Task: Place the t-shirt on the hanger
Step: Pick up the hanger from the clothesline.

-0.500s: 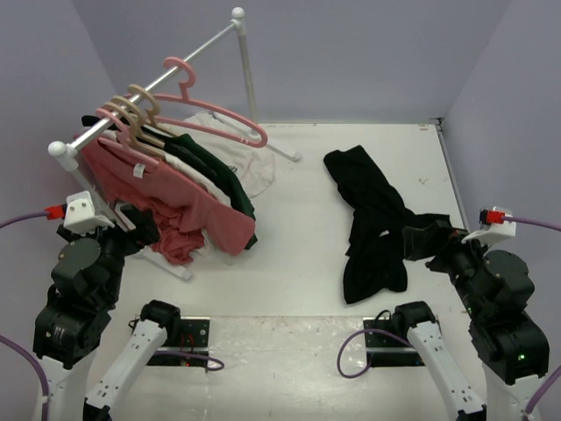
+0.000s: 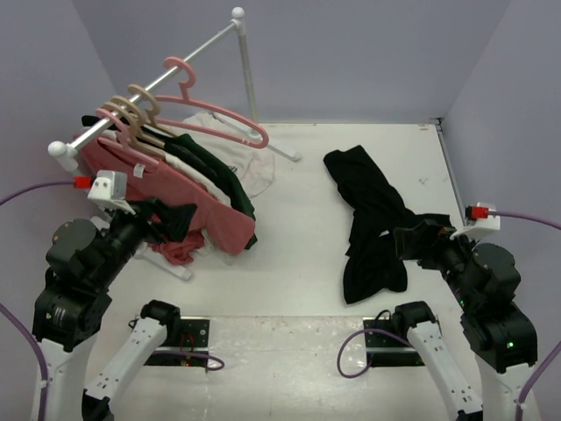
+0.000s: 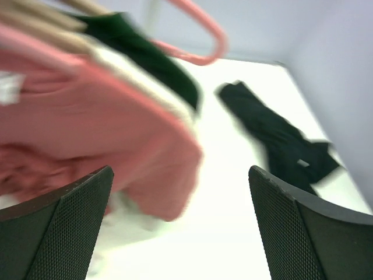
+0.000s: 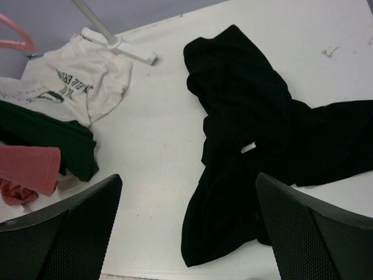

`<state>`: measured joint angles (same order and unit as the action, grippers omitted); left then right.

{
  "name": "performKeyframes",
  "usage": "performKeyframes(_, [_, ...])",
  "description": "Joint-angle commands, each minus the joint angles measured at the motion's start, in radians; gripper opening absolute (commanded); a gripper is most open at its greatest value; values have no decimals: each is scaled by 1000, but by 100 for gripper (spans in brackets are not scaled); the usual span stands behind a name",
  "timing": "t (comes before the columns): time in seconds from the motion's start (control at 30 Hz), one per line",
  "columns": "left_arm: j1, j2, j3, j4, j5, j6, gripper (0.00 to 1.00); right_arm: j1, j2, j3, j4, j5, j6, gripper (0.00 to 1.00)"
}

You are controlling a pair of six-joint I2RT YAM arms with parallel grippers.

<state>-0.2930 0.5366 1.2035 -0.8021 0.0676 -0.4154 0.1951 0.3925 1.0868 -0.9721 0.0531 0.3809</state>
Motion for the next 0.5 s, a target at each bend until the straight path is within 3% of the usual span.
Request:
performKeyframes(0.0, [38, 110, 66, 173, 418, -40, 100, -3, 63, -28, 35, -47, 9, 99])
performKeyframes(0.13, [41, 188, 184, 195, 373, -43, 100, -5, 62, -50, 68, -50, 23, 99])
performKeyframes(0.4, [30, 589, 367, 263, 316, -113, 100, -3, 85, -35, 115, -110, 32, 99])
performKeyframes(0.47, [27, 701, 415, 310, 339, -189, 100, -3, 91, -35, 121, -117, 30, 99])
